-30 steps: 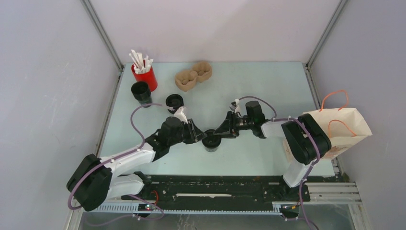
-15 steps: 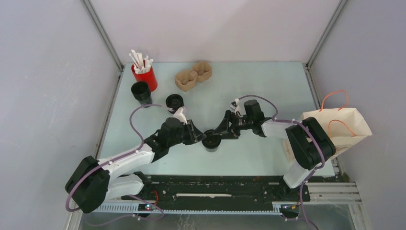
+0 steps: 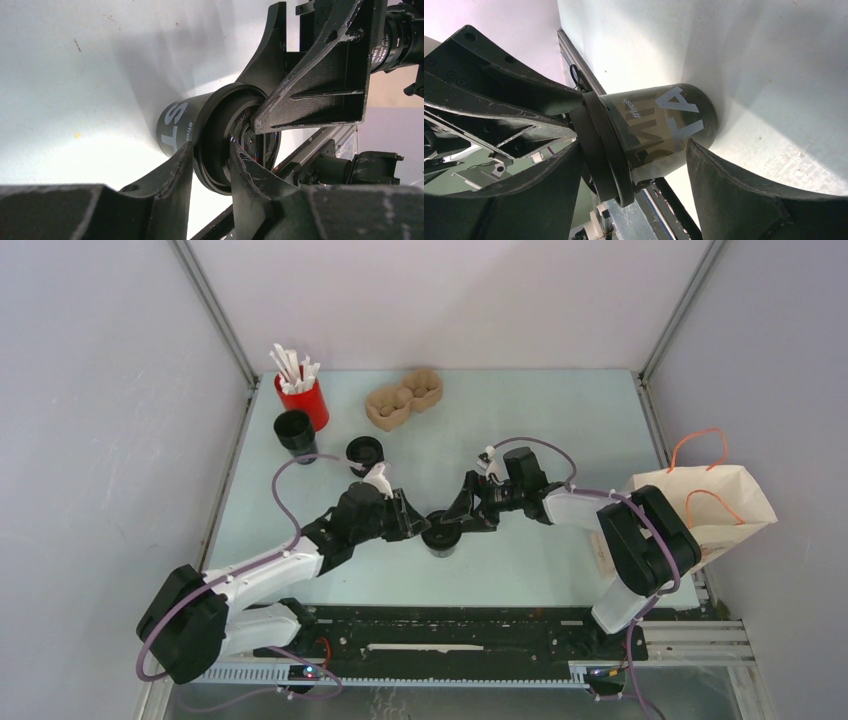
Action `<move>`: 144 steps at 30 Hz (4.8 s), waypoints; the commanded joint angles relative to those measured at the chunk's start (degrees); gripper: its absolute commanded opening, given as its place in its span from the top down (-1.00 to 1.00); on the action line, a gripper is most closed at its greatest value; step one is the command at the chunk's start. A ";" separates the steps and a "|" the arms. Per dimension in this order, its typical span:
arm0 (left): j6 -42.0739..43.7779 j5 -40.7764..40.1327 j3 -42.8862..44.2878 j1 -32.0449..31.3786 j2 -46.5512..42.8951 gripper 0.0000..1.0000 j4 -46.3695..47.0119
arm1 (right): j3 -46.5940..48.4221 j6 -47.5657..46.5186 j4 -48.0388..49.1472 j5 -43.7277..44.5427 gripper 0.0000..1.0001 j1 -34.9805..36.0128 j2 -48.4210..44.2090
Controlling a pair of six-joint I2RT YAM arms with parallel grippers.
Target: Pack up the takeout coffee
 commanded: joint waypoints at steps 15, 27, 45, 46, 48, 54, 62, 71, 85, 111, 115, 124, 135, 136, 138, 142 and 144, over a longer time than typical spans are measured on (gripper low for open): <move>3.06 -4.49 -4.68 -1.95 3.11 0.28 -9.74 | -3.77 -5.00 -7.92 16.53 -0.45 2.00 2.62; 3.22 -1.85 2.35 -1.98 1.91 0.23 -11.08 | 0.47 -4.83 -10.76 5.62 -0.84 -0.57 -6.05; 6.17 -2.59 11.65 -1.53 -4.37 -0.81 -17.79 | 2.55 -5.71 -12.76 3.82 -0.81 -1.07 -9.79; 6.00 -2.74 11.32 -1.34 -5.76 -0.86 -18.64 | 2.69 -5.76 -12.99 3.86 -0.81 -1.14 -9.87; 5.02 -2.73 10.01 -0.83 -8.18 -0.90 -19.48 | 3.08 -5.87 -13.33 3.72 -0.82 -1.20 -9.88; -1.95 2.56 0.09 1.30 -13.87 -0.38 -12.80 | 3.58 -6.71 -15.97 3.20 -0.78 -1.26 -10.76; -6.50 9.85 -5.16 4.82 -8.91 -0.08 0.23 | 2.27 -8.13 -16.77 0.38 -0.37 -4.18 -11.83; -7.54 10.30 -6.39 5.62 -4.83 0.11 4.70 | 0.37 -5.96 -11.55 -2.25 0.07 -4.79 -8.71; -5.13 9.62 -5.08 5.58 -2.39 0.22 2.63 | -1.22 -4.12 -6.27 -2.38 0.11 -3.20 -5.09; -2.83 -1.24 -6.71 -1.21 0.23 0.37 -3.45 | -7.51 -2.96 -3.17 6.74 0.19 -0.97 -6.25; -3.33 0.51 -5.13 -1.24 -0.79 0.30 -3.85 | -6.08 -0.95 -2.49 3.39 0.10 -1.74 -8.57; -1.96 0.63 -0.37 -0.90 -4.42 0.13 -8.56 | -5.01 -1.38 -3.75 0.17 0.01 -4.20 -10.16; 0.23 2.24 1.87 2.24 -8.49 -0.06 -12.42 | -1.96 -4.09 -7.96 -1.01 -0.22 -6.56 -11.05; 0.42 2.55 2.02 2.55 -8.69 -0.08 -12.70 | -1.97 -4.41 -9.26 -0.97 -0.27 -6.88 -11.52; 1.29 3.18 2.43 3.20 -9.16 -0.14 -13.65 | -1.99 -5.30 -11.25 -0.97 -0.38 -7.39 -12.36; 3.49 6.40 3.98 5.27 -9.08 -0.43 -12.98 | -2.16 -7.92 -16.46 0.33 -0.64 -6.74 -14.95; 4.85 9.21 6.01 5.86 -7.36 -0.62 -11.64 | -2.79 -7.86 -17.51 0.44 -0.77 -6.00 -16.62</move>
